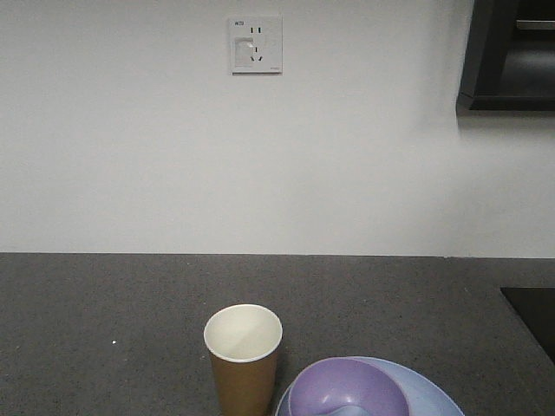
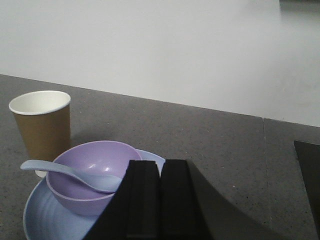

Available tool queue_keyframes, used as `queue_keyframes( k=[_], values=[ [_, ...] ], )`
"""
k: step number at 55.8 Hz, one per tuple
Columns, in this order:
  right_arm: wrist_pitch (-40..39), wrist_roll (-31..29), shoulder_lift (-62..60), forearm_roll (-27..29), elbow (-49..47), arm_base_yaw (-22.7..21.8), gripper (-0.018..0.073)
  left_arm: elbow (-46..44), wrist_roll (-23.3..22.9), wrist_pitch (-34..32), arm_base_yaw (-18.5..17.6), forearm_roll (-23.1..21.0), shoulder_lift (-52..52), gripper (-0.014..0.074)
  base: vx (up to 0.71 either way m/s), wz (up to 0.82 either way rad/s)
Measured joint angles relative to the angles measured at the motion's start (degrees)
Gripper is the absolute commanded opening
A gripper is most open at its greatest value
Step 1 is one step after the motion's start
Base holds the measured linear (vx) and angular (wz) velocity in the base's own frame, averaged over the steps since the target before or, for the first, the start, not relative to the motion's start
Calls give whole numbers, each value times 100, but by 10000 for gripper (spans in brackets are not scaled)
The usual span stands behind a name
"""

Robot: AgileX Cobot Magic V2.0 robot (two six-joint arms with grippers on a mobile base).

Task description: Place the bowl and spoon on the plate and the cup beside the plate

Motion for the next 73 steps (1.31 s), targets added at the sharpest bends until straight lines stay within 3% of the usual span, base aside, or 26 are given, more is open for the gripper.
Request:
queue_keyframes(
  k=[6,13,22,40,73],
  values=[
    [-387,211,0,-349,391,0,-8,0,0,0,0,0,0,0,0,0],
    [-1141,851,0,-904,1159,0,-8,0,0,0,0,0,0,0,0,0],
    [-1835,1178,-94,-1090,2052,-40,-8,0,0,0,0,0,0,0,0,0],
    [-1879,1560,-1536,-1413,2493,-955,-8,0,0,19,0,0,0,1,0,0],
    [-1865,1573,-1615,-1607,2493,-978,-8,0,0,44,0,0,0,1,0,0]
  ],
)
